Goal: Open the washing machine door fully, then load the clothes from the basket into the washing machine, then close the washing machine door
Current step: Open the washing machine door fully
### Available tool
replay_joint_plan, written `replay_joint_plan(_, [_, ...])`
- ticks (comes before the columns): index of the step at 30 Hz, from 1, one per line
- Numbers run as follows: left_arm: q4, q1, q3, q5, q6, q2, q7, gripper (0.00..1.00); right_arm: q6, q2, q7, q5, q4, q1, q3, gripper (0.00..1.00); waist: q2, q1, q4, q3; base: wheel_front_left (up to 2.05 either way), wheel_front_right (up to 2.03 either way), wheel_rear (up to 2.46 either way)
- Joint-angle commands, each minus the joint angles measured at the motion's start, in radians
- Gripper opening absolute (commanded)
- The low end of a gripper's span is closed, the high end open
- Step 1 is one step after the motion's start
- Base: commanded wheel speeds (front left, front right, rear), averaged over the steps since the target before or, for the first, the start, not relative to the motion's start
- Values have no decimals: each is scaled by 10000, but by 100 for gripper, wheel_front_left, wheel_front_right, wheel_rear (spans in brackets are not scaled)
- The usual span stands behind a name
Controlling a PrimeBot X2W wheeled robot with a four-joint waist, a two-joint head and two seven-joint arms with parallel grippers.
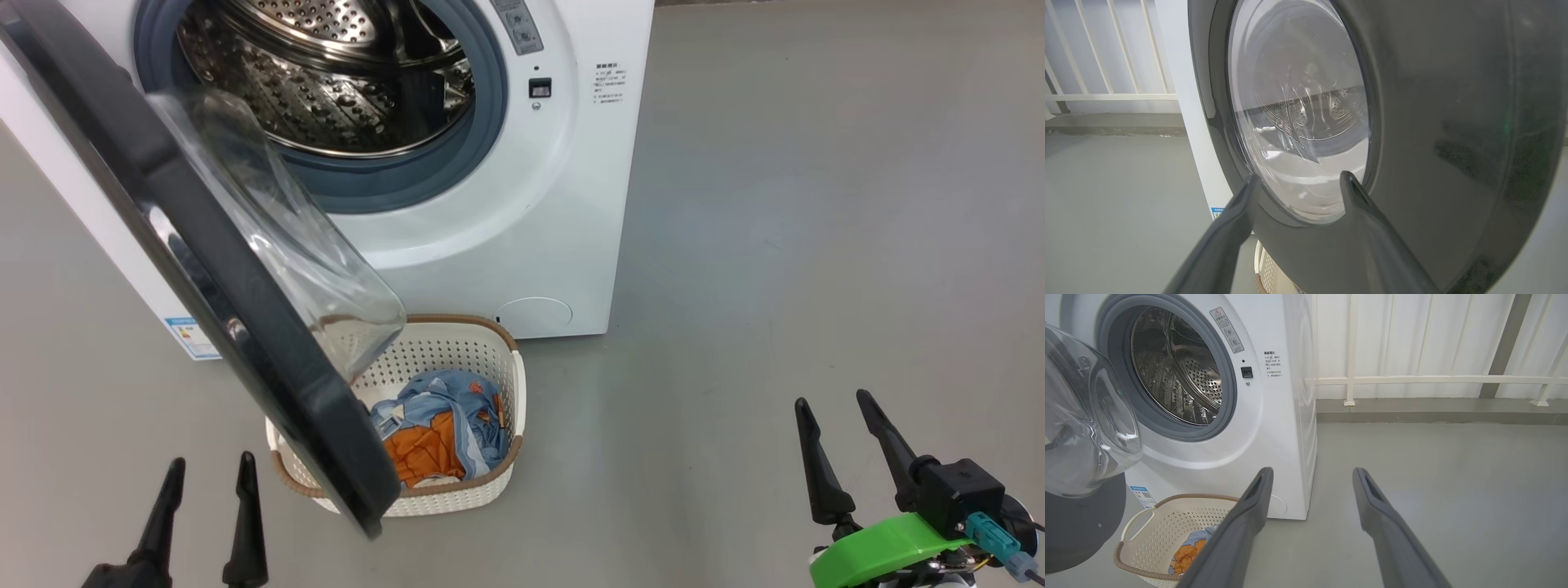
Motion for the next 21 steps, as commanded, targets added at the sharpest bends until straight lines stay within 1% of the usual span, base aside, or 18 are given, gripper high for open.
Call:
replay_joint_plan(1, [-173,-174,299,45,-56,164,-80,52,16,-16,-87,-1,-195,-113,248,100,0,0,5,-4,0,0,0])
replay_joint_plan(2, [-144,-177,293,19,-65,164,-80,9,16,-16,-87,3,-190,-109,241,100,0,0,7,-5,0,0,0])
replay_joint_plan(3, [-105,-176,282,-5,-79,164,-80,0,16,-16,-87,9,-185,-104,235,100,0,0,9,-3,0,0,0])
replay_joint_plan(6, [-197,-260,326,-82,-112,164,-80,0,16,-16,-87,40,-166,-100,231,100,0,0,22,13,0,0,0])
replay_joint_plan(11, [-1312,-610,642,54,-136,164,-80,0,16,-15,-87,107,-119,-121,192,100,0,0,45,17,0,0,0])
replay_joint_plan(12, [-1312,-610,642,54,-136,164,-80,0,16,-15,-87,107,-119,-121,192,100,0,0,45,17,0,0,0])
replay_joint_plan(17, [-2927,-1051,978,290,-189,164,-80,0,16,-15,-87,165,-42,-147,204,100,0,0,53,8,0,0,0])
replay_joint_plan(21, [-4274,-1394,861,354,-270,164,-80,0,16,-15,-87,177,3,-145,241,100,0,0,38,-18,0,0,0])
